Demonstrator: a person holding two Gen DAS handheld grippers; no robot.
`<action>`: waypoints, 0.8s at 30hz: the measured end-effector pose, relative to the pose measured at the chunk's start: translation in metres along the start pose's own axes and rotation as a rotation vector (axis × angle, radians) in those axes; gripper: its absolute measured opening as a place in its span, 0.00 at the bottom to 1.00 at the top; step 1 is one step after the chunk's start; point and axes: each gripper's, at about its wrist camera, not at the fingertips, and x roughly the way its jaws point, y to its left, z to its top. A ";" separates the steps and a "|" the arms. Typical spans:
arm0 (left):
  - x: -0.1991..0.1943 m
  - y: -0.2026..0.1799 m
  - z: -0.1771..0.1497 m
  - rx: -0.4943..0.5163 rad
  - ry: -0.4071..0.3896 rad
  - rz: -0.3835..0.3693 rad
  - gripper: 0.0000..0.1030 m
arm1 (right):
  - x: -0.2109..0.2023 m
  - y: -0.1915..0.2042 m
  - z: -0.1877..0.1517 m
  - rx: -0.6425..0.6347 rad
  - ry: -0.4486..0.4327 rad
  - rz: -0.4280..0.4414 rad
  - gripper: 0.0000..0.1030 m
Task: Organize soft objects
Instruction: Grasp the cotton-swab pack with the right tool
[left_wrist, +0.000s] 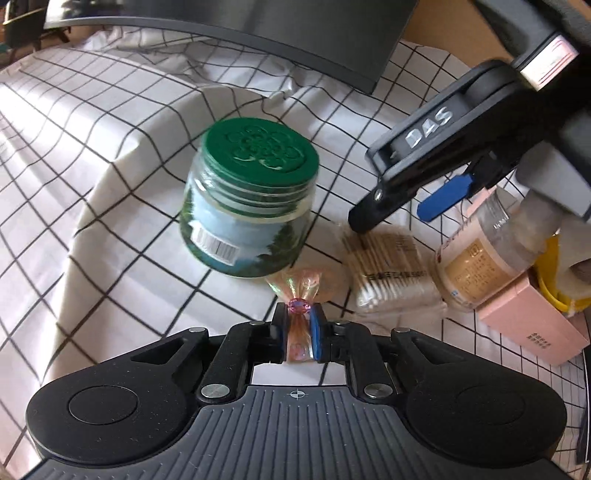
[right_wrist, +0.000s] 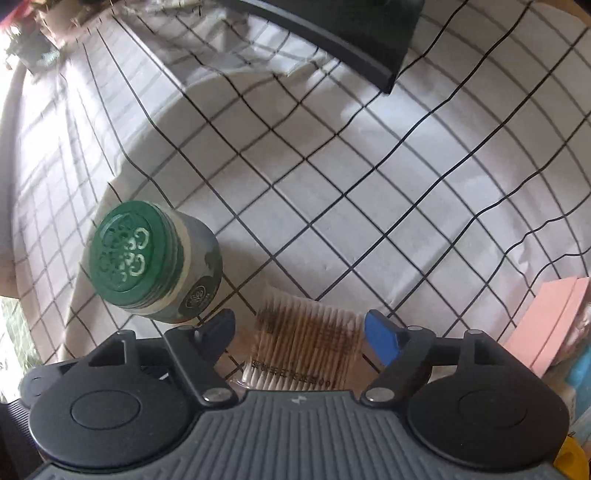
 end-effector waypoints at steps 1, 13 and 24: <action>-0.002 0.001 -0.001 -0.007 0.000 -0.003 0.14 | 0.004 0.003 0.001 -0.009 0.010 -0.004 0.76; -0.003 0.012 -0.005 -0.056 -0.001 -0.024 0.14 | 0.009 0.008 0.003 -0.019 0.022 0.048 0.74; -0.004 0.011 -0.006 -0.060 -0.001 -0.019 0.14 | 0.031 0.024 -0.015 -0.130 0.132 0.046 0.74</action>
